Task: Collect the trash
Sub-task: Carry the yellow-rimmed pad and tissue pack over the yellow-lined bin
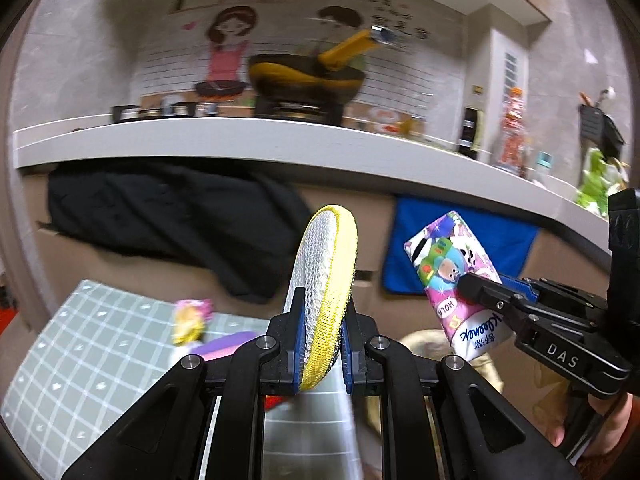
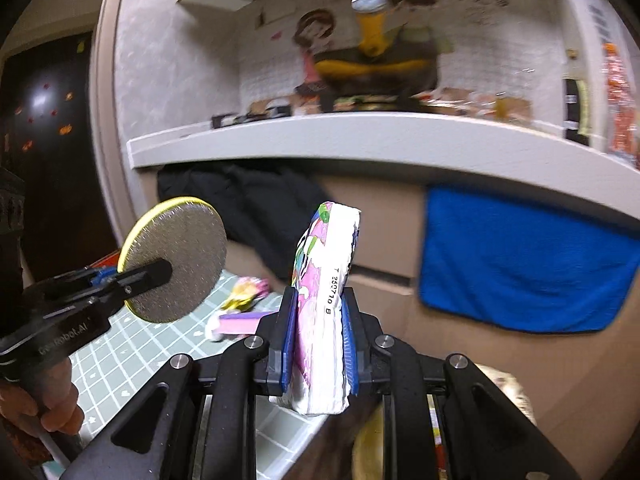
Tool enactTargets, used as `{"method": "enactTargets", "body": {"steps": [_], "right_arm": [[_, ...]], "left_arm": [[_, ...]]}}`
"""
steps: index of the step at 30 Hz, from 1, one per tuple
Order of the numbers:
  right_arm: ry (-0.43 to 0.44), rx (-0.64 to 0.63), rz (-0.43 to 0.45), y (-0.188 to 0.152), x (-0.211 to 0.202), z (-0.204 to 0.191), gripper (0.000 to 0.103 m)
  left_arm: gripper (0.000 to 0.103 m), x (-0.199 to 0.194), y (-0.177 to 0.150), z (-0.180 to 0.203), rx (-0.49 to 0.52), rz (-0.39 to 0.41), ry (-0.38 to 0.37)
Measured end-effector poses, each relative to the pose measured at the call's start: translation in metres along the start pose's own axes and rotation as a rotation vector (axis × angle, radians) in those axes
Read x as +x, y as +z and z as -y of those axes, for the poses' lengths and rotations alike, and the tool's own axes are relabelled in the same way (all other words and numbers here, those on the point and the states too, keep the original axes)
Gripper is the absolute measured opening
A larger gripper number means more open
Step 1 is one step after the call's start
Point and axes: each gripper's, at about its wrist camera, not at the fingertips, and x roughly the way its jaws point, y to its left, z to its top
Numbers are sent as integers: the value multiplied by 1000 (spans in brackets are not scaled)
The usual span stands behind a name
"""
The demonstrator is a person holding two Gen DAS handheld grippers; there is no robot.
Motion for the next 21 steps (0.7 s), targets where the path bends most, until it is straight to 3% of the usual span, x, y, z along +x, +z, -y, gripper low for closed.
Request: {"method": "enactTargets", "body": {"steps": [11, 21], "right_arm": [[-139, 58, 62, -4, -43, 70, 18], [-196, 92, 57, -25, -49, 108, 18]], "left_arm": [[15, 34, 9, 81, 38, 5, -115], [15, 57, -4, 115, 74, -28, -151]]}}
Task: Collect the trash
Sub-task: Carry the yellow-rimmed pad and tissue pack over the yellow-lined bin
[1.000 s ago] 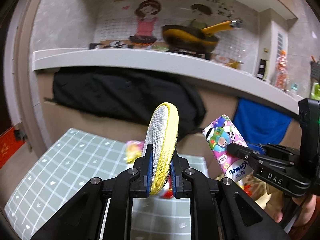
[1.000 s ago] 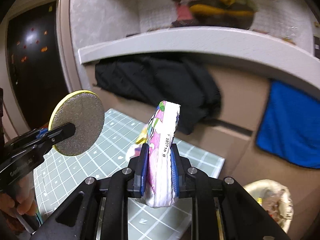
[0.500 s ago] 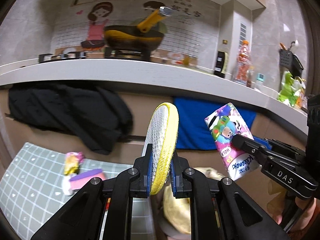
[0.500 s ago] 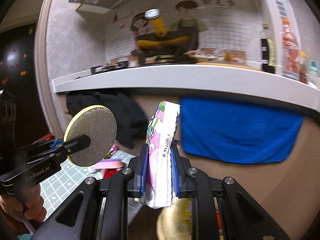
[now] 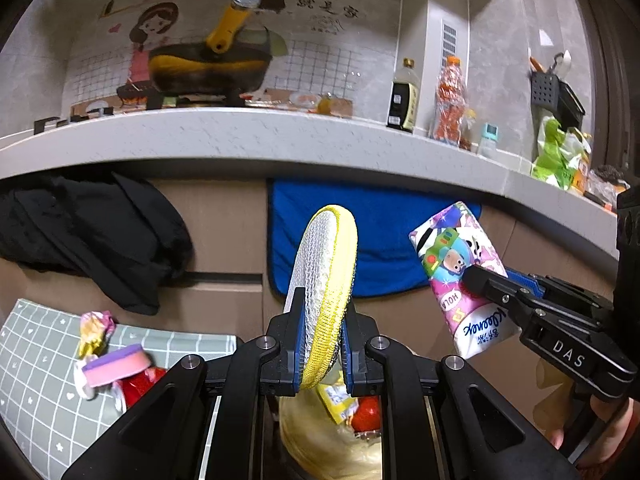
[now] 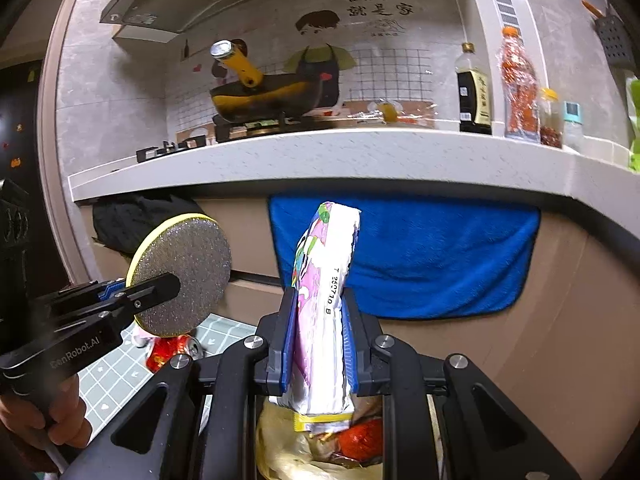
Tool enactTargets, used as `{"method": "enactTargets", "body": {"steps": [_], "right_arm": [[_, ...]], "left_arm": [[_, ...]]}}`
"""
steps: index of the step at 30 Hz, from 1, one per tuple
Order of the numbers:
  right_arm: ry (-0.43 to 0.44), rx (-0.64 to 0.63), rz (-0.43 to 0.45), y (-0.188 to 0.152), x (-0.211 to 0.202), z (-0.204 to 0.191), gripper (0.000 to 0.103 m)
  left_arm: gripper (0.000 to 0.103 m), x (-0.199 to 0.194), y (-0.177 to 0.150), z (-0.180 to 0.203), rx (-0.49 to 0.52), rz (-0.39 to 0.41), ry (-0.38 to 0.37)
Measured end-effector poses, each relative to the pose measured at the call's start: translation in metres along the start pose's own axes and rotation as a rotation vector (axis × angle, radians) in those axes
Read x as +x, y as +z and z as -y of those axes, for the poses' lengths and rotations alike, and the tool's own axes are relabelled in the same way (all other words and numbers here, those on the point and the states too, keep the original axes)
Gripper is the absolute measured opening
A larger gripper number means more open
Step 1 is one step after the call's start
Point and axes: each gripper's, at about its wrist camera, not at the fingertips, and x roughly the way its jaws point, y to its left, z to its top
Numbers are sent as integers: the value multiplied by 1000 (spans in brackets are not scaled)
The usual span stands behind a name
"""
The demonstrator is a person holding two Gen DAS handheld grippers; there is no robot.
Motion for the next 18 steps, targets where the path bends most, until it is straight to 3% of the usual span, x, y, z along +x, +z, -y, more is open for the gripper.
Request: {"method": "enactTargets", "body": {"steps": [18], "right_arm": [[-31, 76, -95, -41, 30, 39, 18]], "left_arm": [[15, 61, -41, 18, -3, -138, -47]]}}
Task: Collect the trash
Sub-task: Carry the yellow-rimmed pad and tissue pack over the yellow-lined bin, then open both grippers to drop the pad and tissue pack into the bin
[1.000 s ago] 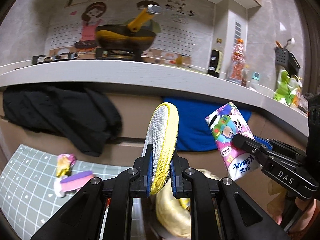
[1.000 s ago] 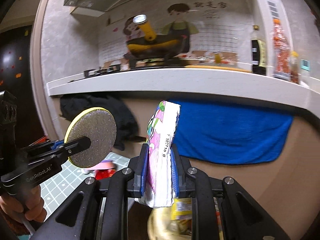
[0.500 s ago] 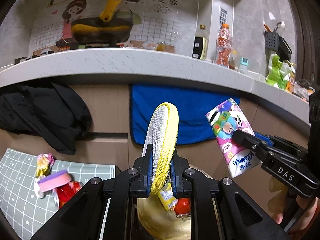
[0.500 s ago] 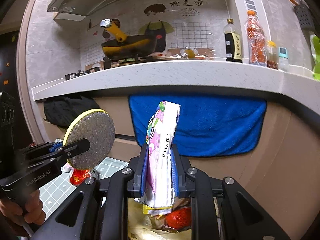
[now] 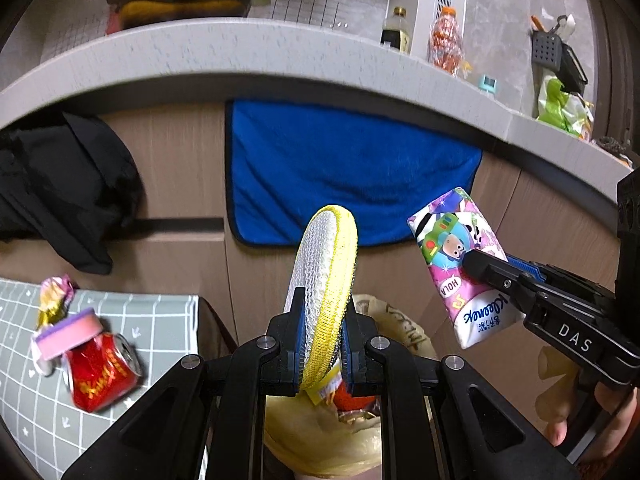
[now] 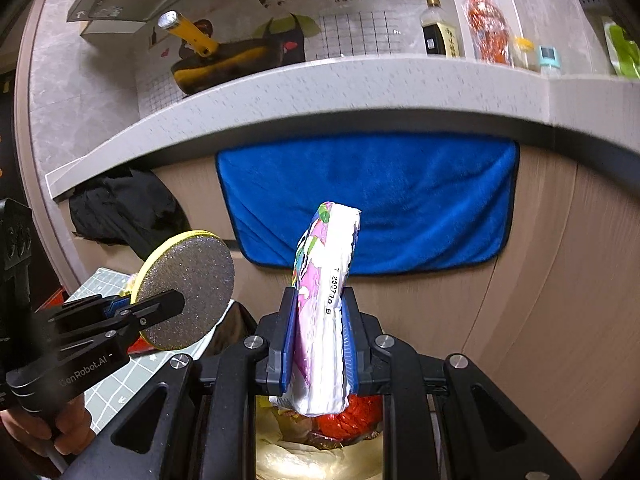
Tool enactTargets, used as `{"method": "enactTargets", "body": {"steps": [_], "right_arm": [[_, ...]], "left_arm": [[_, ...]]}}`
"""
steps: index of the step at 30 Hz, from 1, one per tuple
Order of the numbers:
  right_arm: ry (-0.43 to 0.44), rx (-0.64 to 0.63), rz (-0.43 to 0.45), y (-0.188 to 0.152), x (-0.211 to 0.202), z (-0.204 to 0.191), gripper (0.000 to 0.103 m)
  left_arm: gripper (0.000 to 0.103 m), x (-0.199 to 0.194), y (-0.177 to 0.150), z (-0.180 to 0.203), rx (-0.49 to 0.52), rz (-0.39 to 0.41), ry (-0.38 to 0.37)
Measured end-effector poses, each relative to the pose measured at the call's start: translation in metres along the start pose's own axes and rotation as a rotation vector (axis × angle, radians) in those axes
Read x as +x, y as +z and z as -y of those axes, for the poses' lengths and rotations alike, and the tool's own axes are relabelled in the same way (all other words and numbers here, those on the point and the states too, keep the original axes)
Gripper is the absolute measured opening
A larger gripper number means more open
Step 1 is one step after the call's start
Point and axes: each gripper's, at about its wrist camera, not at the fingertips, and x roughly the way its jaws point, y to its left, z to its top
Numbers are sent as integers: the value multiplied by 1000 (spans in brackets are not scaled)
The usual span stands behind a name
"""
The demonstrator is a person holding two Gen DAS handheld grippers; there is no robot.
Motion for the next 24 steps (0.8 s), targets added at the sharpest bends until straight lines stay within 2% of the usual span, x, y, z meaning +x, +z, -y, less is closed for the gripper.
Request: {"method": "enactTargets", "body": {"steps": [7, 20, 23, 24], "right_arm": [[5, 30, -49, -15, 21, 11, 18], [14, 88, -117, -34, 53, 25, 21], [28, 124, -132, -38, 59, 30, 25], [25, 127, -141, -39, 62, 31, 28]], "left_arm": [[15, 28, -12, -2, -20, -66, -15], [16, 57, -22, -7, -39, -140, -46], [23, 62, -21, -12, -61, -156, -92], [30, 62, -21, -13, -68, -158, -107]]}}
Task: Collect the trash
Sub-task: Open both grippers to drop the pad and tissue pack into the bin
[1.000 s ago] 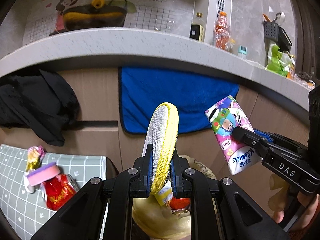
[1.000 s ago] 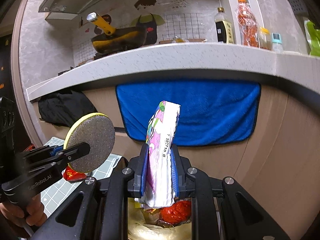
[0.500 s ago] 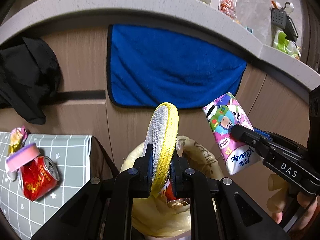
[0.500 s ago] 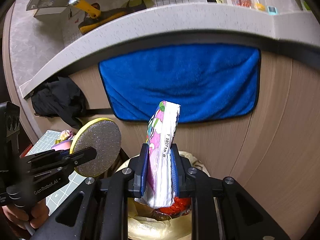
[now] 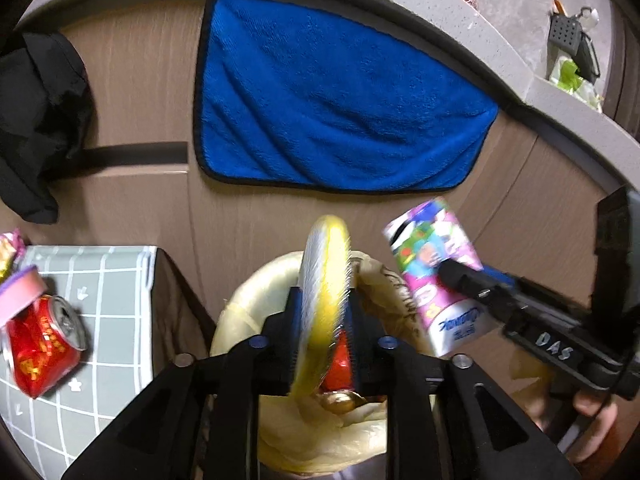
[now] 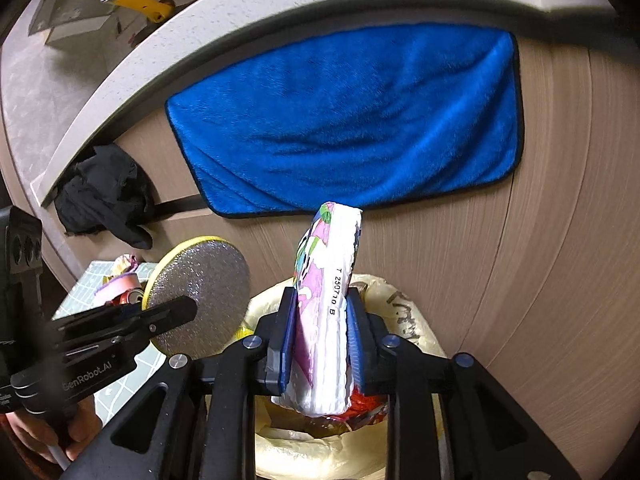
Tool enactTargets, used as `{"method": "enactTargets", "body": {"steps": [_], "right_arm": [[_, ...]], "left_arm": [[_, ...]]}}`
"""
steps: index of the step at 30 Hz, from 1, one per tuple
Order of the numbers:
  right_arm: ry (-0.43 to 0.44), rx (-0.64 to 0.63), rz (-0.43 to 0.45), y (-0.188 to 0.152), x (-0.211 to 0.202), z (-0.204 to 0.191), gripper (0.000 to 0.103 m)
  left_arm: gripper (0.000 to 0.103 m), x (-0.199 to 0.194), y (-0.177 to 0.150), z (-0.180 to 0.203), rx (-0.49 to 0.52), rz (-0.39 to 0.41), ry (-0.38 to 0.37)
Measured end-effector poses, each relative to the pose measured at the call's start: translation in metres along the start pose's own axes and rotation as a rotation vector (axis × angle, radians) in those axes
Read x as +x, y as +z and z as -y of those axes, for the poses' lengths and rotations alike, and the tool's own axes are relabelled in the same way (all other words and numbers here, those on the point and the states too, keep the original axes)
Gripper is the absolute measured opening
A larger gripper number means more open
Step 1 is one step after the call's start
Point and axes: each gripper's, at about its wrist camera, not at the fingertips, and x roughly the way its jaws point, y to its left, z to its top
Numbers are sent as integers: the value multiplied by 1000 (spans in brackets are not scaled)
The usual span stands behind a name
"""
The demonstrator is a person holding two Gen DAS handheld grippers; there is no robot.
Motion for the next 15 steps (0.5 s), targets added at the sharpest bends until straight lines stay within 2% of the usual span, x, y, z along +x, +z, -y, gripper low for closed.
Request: {"method": "enactTargets", "body": {"steps": [1, 2, 5, 11, 15], "right_arm": [[-5, 3, -8, -1, 3, 0, 30], [-9, 4, -9, -2, 4, 0, 30], [-19, 8, -5, -4, 4, -2, 30], [-20, 20, 11, -4, -5, -9, 31], [-3, 12, 27, -4, -11, -24, 31]], "left_arm": [[38, -1, 0, -1, -7, 1, -14], [41, -2, 1, -2, -15, 3, -30], [43, -8, 3, -7, -37, 19, -50], [43, -39, 4, -29, -41, 79, 39], [43, -64, -3, -59, -64, 111, 108]]}}
